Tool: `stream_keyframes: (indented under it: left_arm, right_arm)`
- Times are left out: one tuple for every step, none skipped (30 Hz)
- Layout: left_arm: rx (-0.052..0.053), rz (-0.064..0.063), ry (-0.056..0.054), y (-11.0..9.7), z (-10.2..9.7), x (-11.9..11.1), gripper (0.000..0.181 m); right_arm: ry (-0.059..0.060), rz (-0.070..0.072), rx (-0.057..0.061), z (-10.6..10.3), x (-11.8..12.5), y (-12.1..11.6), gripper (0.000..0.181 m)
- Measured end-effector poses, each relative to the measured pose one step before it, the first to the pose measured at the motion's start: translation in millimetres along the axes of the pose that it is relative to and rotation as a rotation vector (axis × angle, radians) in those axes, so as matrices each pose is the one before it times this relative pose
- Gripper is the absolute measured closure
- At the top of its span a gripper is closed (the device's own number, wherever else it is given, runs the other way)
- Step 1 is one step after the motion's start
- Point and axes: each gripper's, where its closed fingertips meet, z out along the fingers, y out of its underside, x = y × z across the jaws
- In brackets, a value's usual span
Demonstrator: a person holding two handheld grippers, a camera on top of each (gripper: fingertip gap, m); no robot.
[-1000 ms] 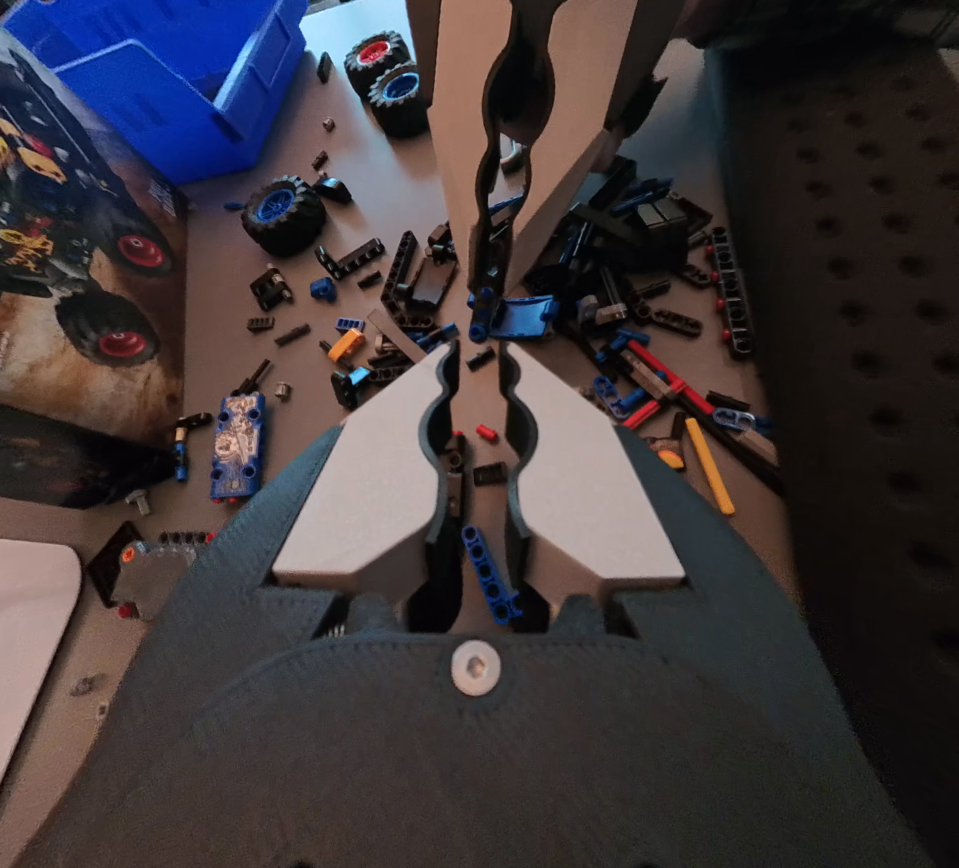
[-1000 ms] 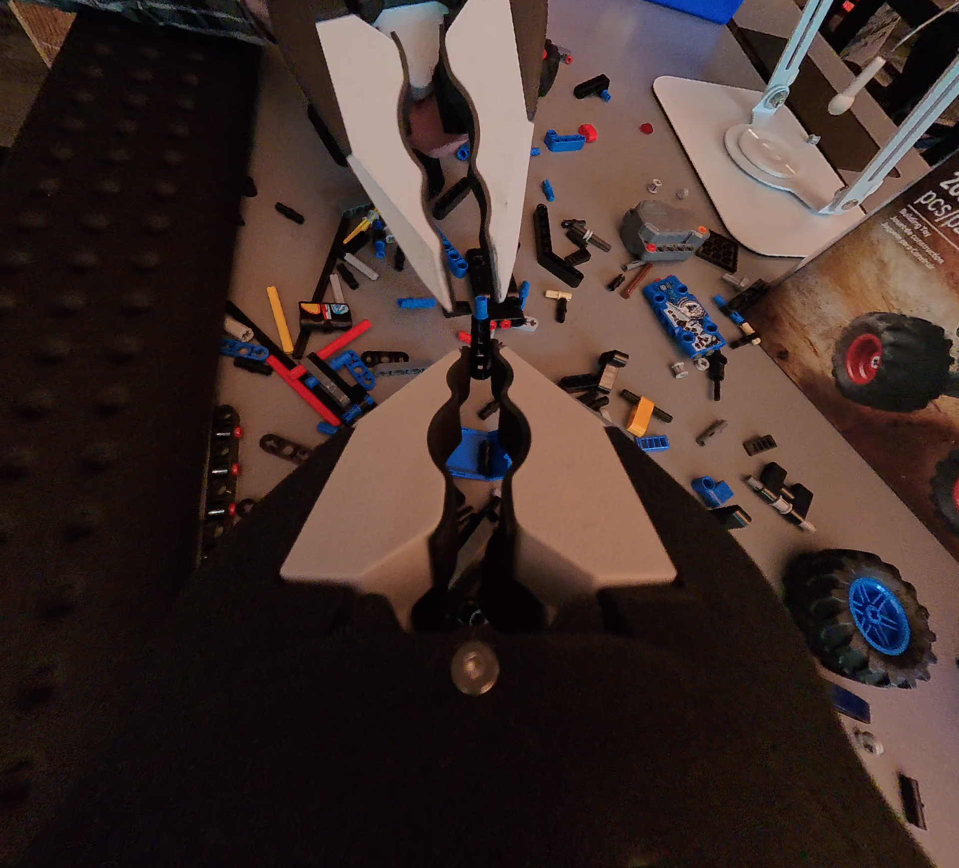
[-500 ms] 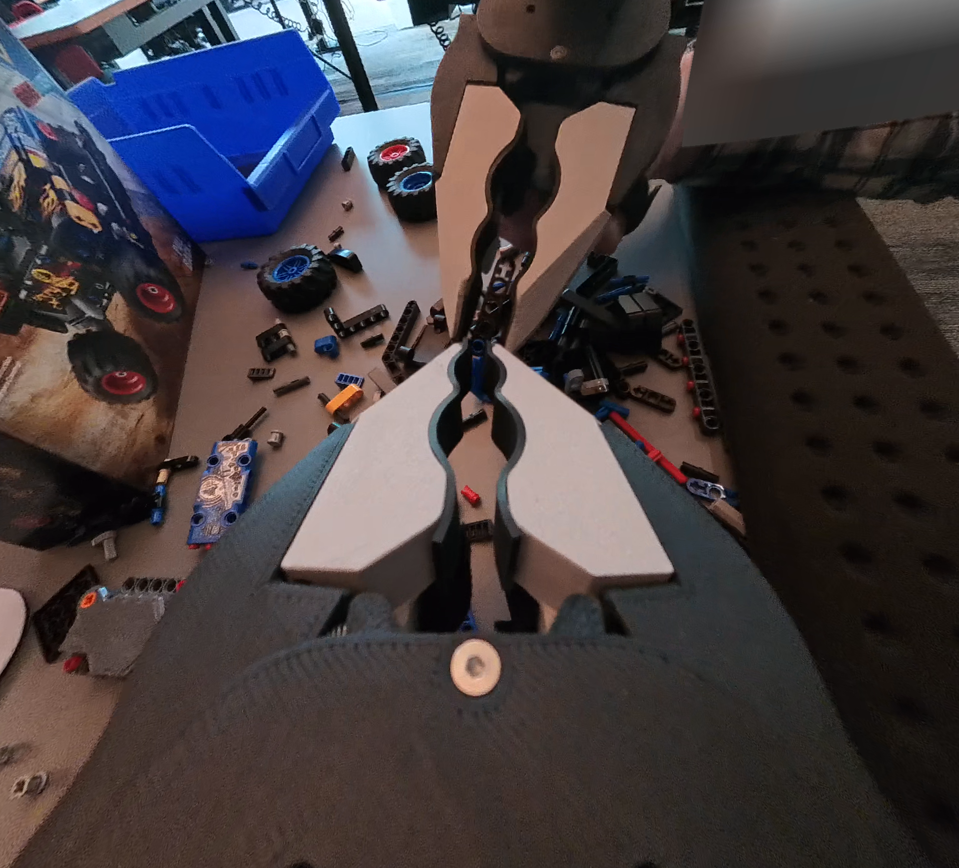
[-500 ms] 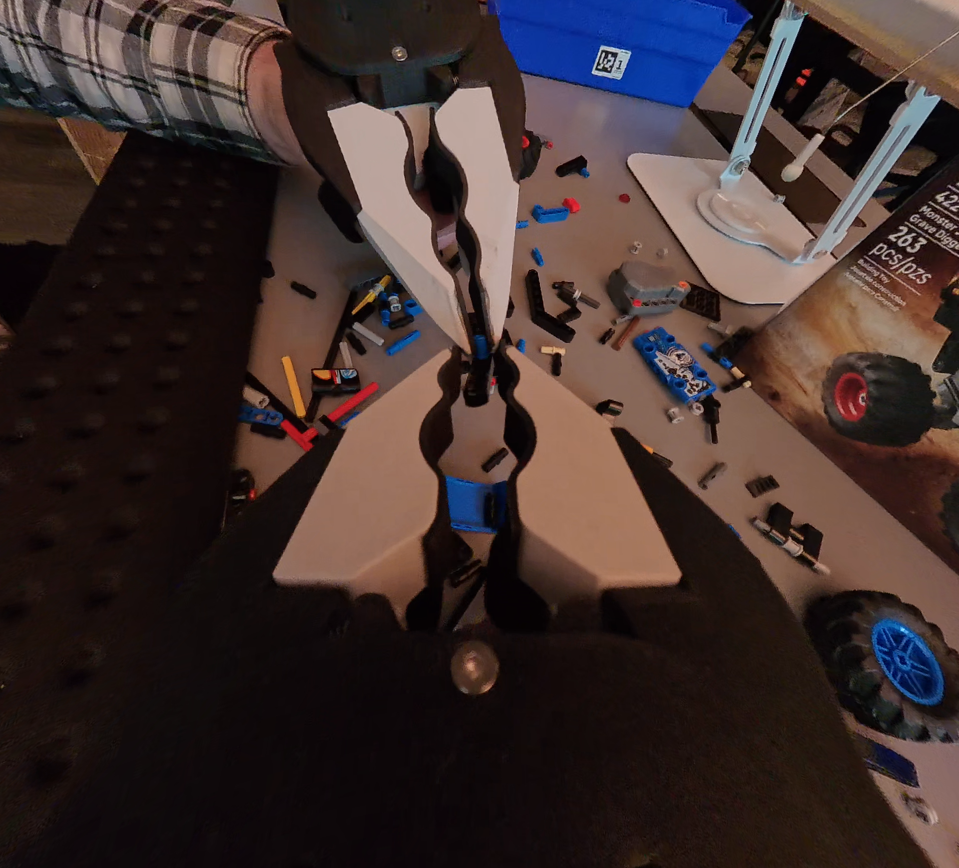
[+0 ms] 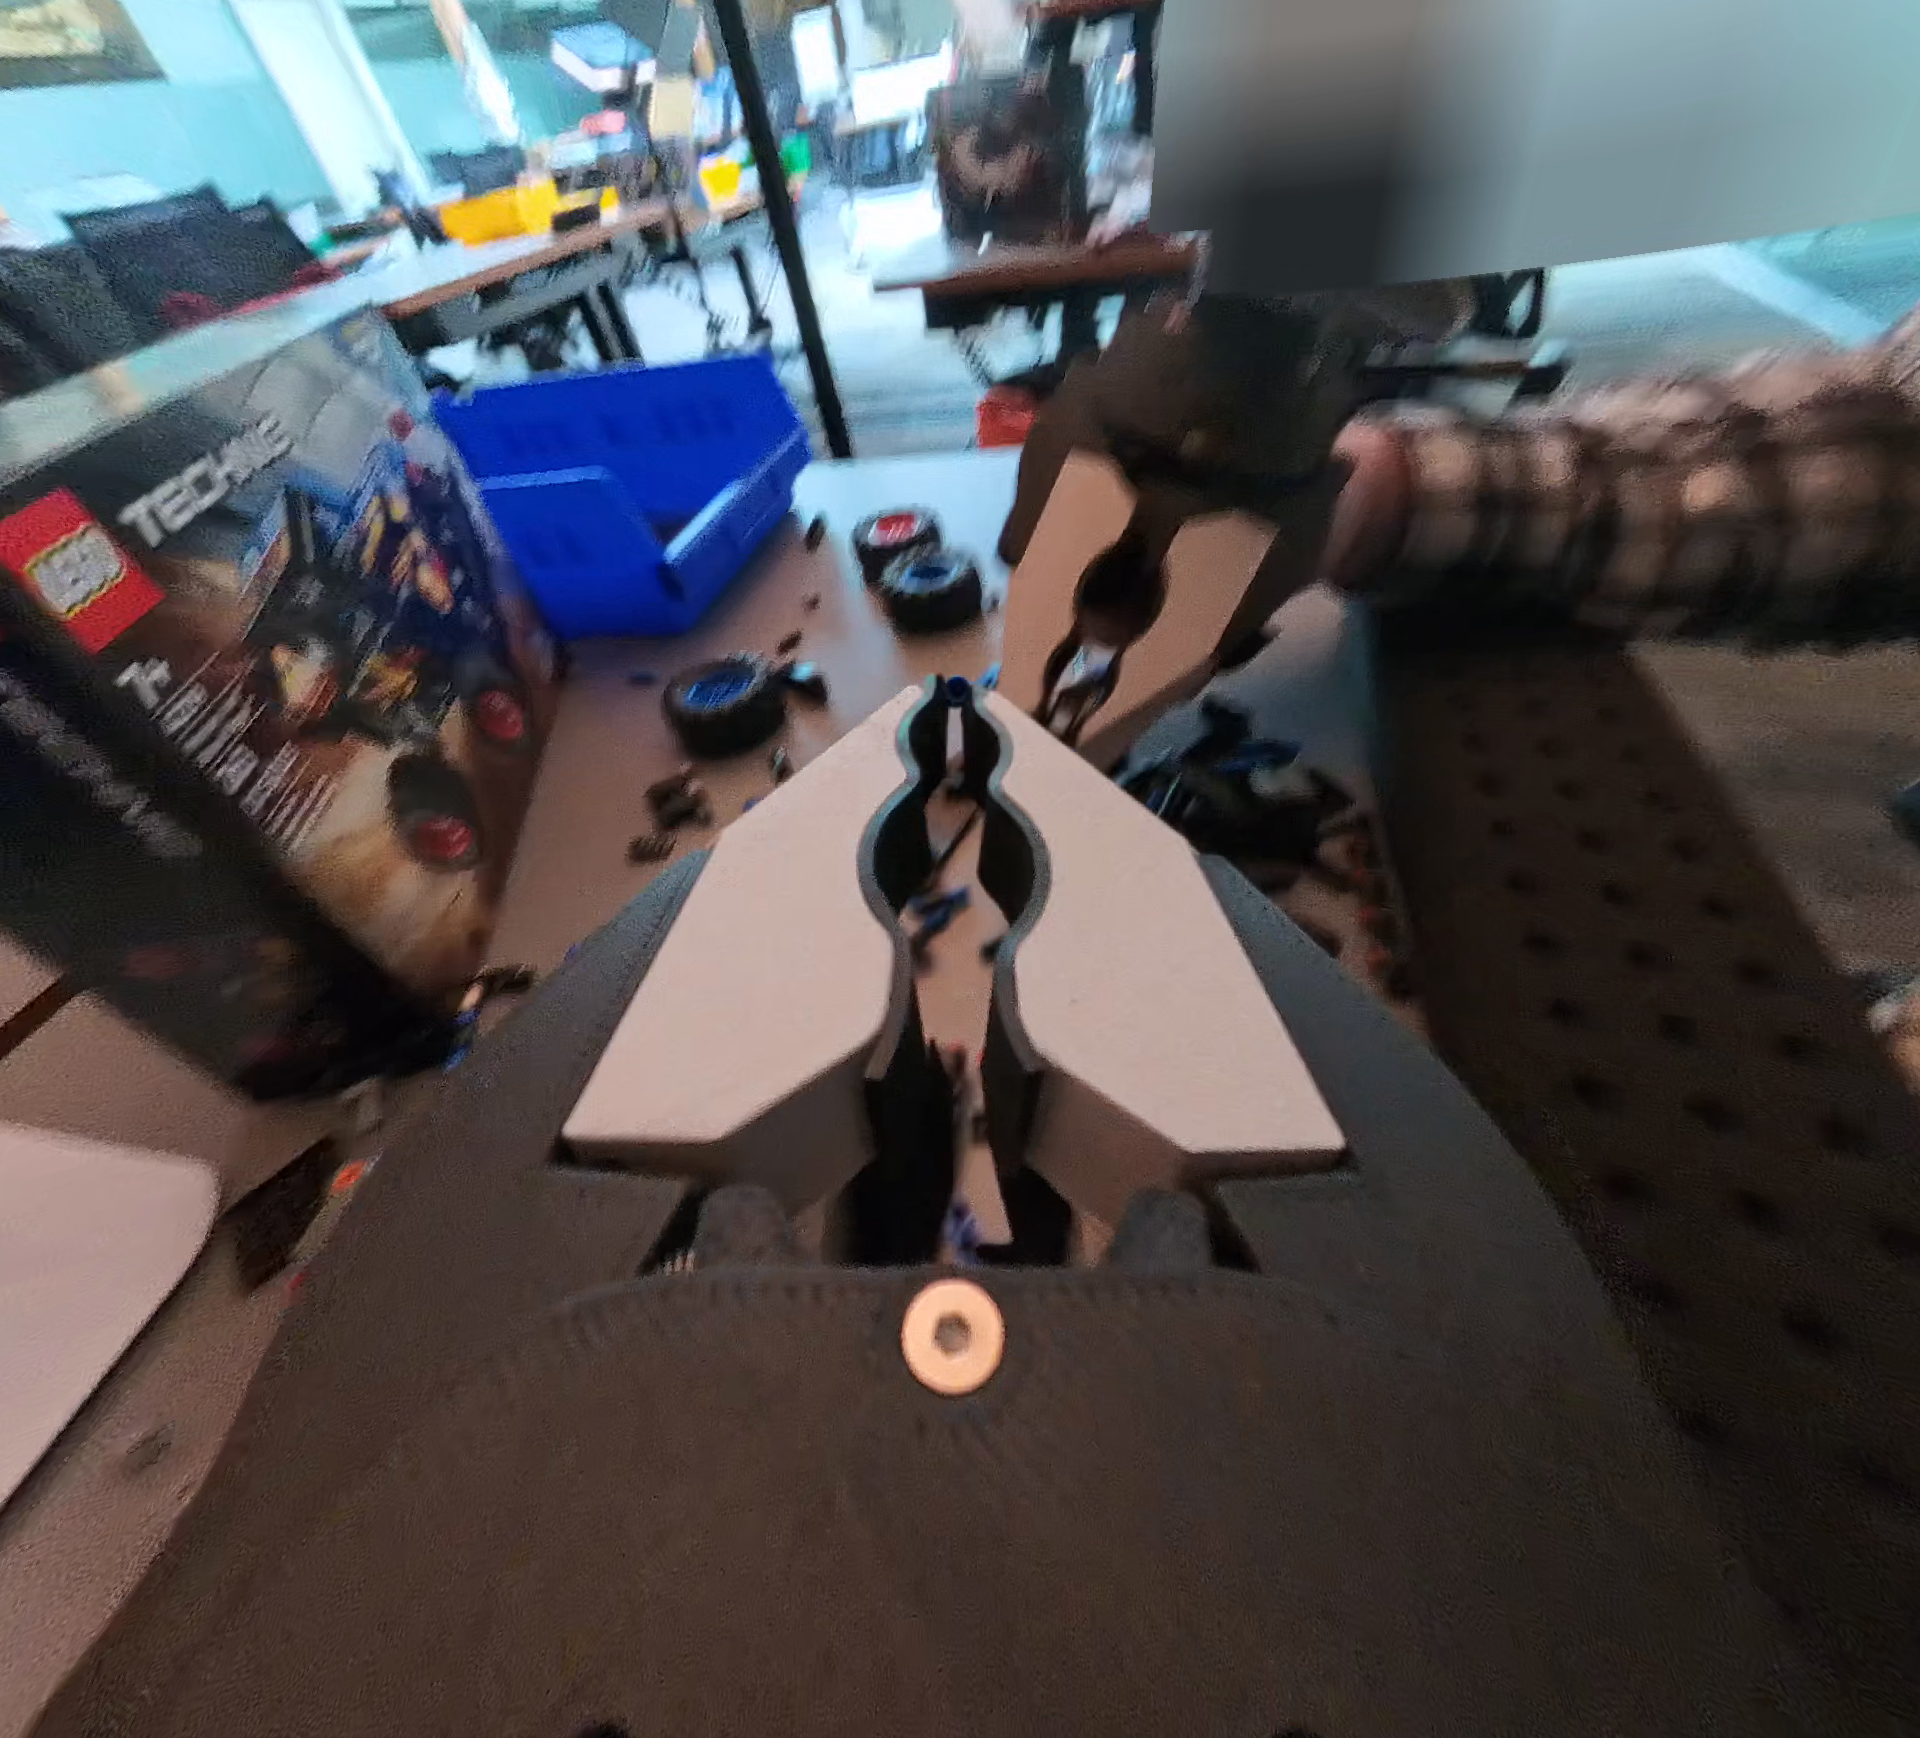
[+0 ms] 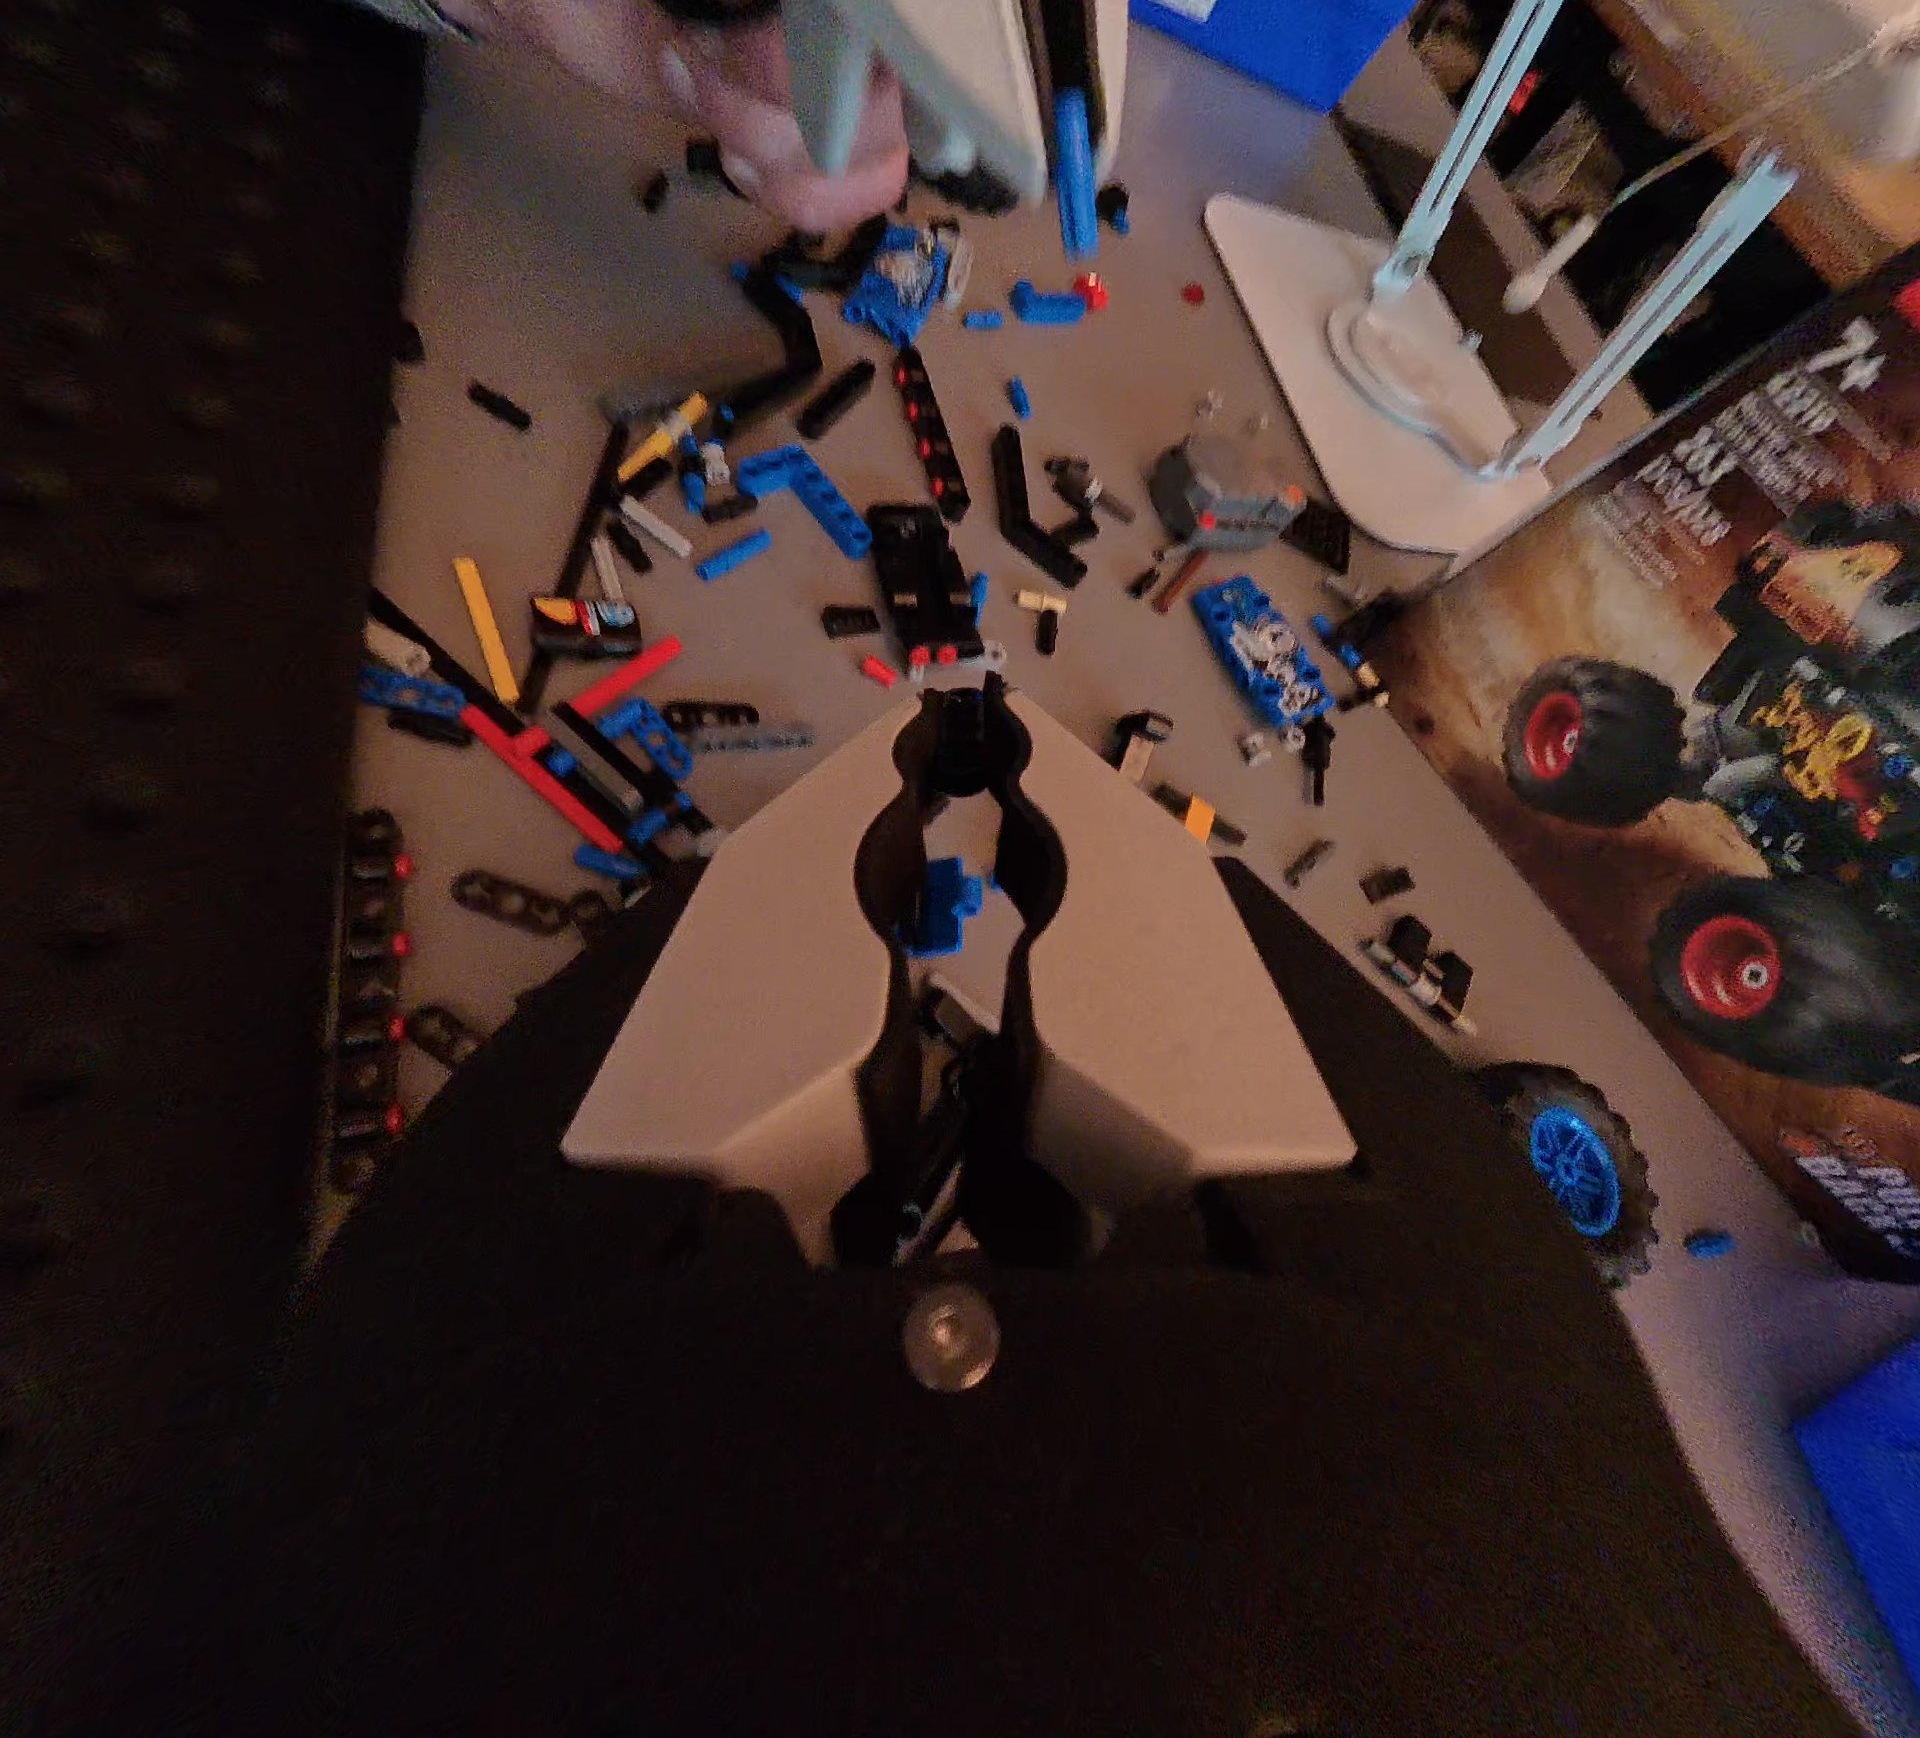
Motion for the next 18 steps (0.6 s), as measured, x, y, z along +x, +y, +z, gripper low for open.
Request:
stream_keyframes:
  left_arm:
    - [-0.0776, 0.0292, 0.0014, 15.12, 1.97, 0.00, 0.181]
    - [-0.1139, 0.0119, 0.0535, 21.77, 6.25, 8.21, 0.181]
    - [-0.0862, -0.0049, 0.0498, 17.83, 6.85, 7.11, 0.180]
    - [-0.0473, 0.0198, -0.0050, 9.28, 3.95, -0.59, 0.180]
    - [-0.0411, 0.0327, -0.0097, 5.01, 2.02, -0.09, 0.180]
    - [-0.0262, 0.0104, 0.0038, 3.48, 2.53, 1.71, 0.179]
    - [-0.0255, -0.0050, 0.0073, 5.42, 3.80, 1.82, 0.179]
    - [-0.0312, 0.0123, 0.0017, 6.35, 3.54, 1.62, 0.179]
    - [-0.0319, 0.0152, -0.0005, 4.65, 2.41, 1.11, 0.172]
    - [-0.0169, -0.0006, 0.0004, 2.27, 1.68, 0.27, 0.164]
    - [-0.0041, -0.0067, 0.0056, 0.97, 1.29, 0.54, 0.159]
    - [-0.0073, -0.0032, 0.0018, 1.50, 0.87, -0.04, 0.155]
    - [-0.0049, 0.0037, -0.0075, 0.71, 0.23, -1.23, 0.151]
    - [0.0038, 0.0027, -0.0075, -0.55, -0.40, -1.12, 0.149]
    - [0.0049, -0.0024, -0.0048, -0.76, -0.36, -0.99, 0.148]
    - [0.0011, -0.0006, -0.0099, -0.11, -0.35, -2.05, 0.146]
    - [-0.0014, 0.0001, -0.0102, 0.49, -0.23, -2.42, 0.145]
    - [0.0022, -0.0047, -0.0095, 0.08, -0.14, -2.65, 0.143]
  right_arm:
    - [0.0023, 0.0018, 0.0148, -0.36, -0.44, -3.89, 0.175]
    - [-0.0089, 0.0078, -0.0056, 1.27, -0.92, 1.79, 0.176]
    - [-0.0214, 0.0172, -0.0155, 1.49, -1.68, 4.96, 0.176]
    - [-0.0202, 0.0262, -0.0105, 1.31, -0.63, 5.14, 0.175]
    - [-0.0131, 0.0244, -0.0031, 0.20, 0.64, 3.65, 0.175]
    - [-0.0071, 0.0132, 0.0078, -1.01, 0.67, -0.07, 0.175]
    - [-0.0094, 0.0050, 0.0186, -1.35, -1.15, -3.40, 0.175]
    - [-0.0144, 0.0036, 0.0134, 0.00, -3.02, -2.74, 0.176]
    - [-0.0113, 0.0004, -0.0136, 2.27, -2.83, 1.96, 0.175]
    - [-0.0024, -0.0049, -0.0297, 3.24, -1.11, 4.80, 0.175]
    - [-0.0071, -0.0019, -0.0218, 3.03, -1.31, 3.51, 0.173]
    - [-0.0127, 0.0077, -0.0101, 2.85, -1.79, 1.48, 0.165]
    - [-0.0108, 0.0113, -0.0128, 2.83, -1.21, 1.83, 0.159]
    - [-0.0036, 0.0048, -0.0176, 2.15, -0.19, 2.68, 0.157]
    - [0.0011, -0.0010, -0.0106, 0.73, 0.29, 1.80, 0.155]
    - [-0.0007, 0.0061, 0.0098, -0.91, 0.33, -1.00, 0.152]
    - [-0.0030, 0.0134, 0.0243, -2.42, 0.72, -3.38, 0.152]
    - [0.0027, 0.0125, 0.0273, -3.79, 1.96, -3.87, 0.155]
